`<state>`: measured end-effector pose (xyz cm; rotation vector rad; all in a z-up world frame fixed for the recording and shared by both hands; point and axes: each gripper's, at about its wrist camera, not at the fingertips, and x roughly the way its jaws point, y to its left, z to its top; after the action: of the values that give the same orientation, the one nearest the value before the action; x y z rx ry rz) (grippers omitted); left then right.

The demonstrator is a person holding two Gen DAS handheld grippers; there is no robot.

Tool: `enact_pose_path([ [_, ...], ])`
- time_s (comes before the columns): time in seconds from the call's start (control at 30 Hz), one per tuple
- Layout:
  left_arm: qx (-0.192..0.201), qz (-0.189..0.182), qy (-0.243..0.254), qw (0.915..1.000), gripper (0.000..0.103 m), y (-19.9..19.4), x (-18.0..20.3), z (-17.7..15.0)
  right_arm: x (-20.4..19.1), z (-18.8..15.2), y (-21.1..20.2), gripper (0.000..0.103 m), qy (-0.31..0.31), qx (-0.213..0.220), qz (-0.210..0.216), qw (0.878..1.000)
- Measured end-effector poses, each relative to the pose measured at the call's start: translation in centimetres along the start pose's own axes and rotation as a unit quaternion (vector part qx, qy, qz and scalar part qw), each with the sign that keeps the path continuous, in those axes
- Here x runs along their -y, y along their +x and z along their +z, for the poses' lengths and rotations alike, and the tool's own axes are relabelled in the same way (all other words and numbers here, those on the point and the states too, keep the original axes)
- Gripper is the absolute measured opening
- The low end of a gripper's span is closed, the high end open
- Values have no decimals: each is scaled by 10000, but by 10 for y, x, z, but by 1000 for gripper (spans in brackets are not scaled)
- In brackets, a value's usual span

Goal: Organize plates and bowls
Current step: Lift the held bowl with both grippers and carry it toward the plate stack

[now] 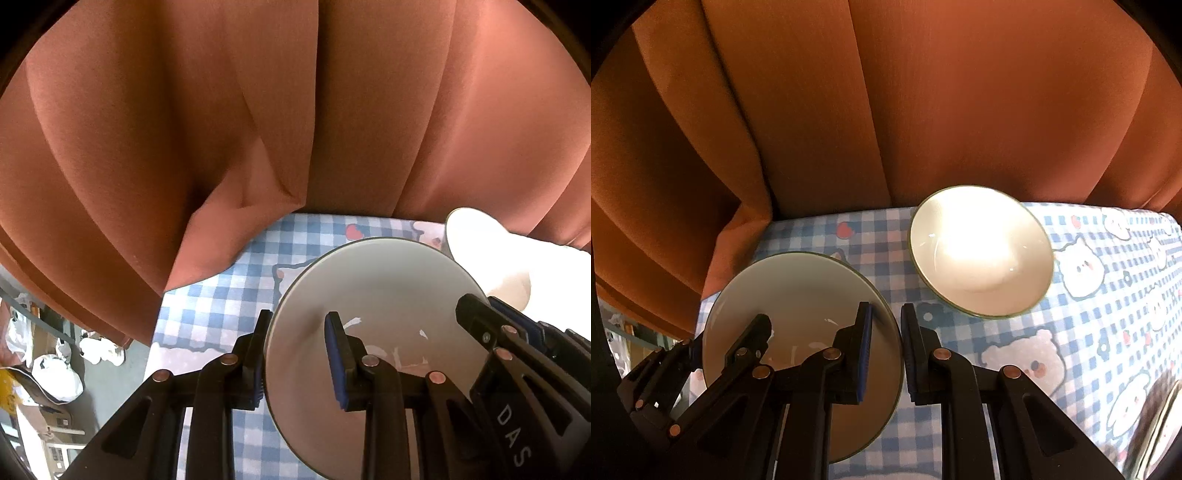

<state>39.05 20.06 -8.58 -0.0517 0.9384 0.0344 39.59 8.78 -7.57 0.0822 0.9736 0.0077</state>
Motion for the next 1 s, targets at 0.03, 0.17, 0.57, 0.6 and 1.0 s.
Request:
enact_pose_path([
  [0.03, 13, -5, 9, 10000, 27, -4, 1, 0, -1, 0, -1, 19, -12, 27, 5, 10000],
  [0.17, 141, -6, 52, 9999, 27, -22, 5, -2, 2, -2, -16, 19, -23, 129, 6, 9999],
  [0.57, 471, -124, 66, 9988, 27, -88, 32, -31, 27, -28, -83, 19, -75, 476, -105, 9988],
  [0.6, 486, -119, 76, 9987, 27, -92, 35, -33, 30, -31, -89, 19, -85, 495, -104, 9987],
  [1.0, 569, 203, -1, 9982, 27, -142, 88, -70, 81, -61, -140, 19, -143, 615, 181, 9978],
])
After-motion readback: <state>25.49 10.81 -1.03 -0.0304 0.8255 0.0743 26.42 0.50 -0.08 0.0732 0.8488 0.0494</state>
